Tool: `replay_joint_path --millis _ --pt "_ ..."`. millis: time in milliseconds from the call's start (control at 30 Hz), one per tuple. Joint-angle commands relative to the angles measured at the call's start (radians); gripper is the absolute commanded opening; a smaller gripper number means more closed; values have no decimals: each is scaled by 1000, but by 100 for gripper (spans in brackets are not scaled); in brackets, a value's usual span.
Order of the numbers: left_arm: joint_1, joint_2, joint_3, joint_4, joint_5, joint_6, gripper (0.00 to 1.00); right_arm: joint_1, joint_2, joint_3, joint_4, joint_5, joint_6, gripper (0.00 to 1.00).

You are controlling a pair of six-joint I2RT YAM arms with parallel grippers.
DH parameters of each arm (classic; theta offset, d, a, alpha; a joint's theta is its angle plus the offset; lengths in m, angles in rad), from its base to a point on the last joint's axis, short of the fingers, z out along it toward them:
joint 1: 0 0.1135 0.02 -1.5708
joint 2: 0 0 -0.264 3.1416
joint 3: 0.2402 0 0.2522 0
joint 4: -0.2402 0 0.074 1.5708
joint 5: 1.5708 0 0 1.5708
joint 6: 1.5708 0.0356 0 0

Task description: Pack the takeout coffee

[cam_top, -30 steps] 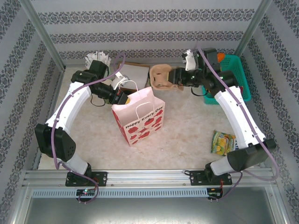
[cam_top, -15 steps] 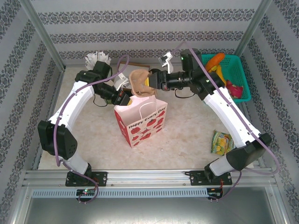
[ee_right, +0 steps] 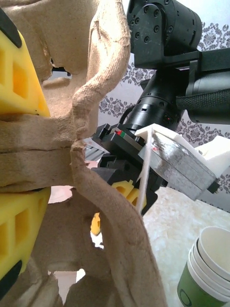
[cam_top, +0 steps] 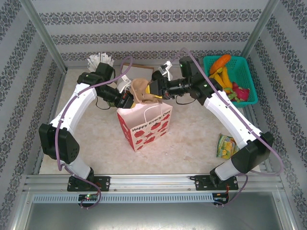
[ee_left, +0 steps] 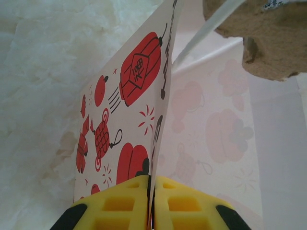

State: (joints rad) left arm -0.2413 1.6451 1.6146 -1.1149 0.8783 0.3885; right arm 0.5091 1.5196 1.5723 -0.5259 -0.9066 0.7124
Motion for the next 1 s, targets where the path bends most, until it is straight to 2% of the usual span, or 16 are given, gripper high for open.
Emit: replay_joint_path --millis 0,500,733,967 --pt "-10 21 25 -23 -9 7 12 28 -21 18 17 -20 23 37" --pt "-10 25 22 -25 -15 9 12 59 -59 -18 46 25 16 38" --pt "-11 12 24 -28 -8 14 12 41 -20 -67 -12 57 -7 39" --pt "-11 2 25 -27 -10 21 12 49 38 -9 -175 173 -86 38"
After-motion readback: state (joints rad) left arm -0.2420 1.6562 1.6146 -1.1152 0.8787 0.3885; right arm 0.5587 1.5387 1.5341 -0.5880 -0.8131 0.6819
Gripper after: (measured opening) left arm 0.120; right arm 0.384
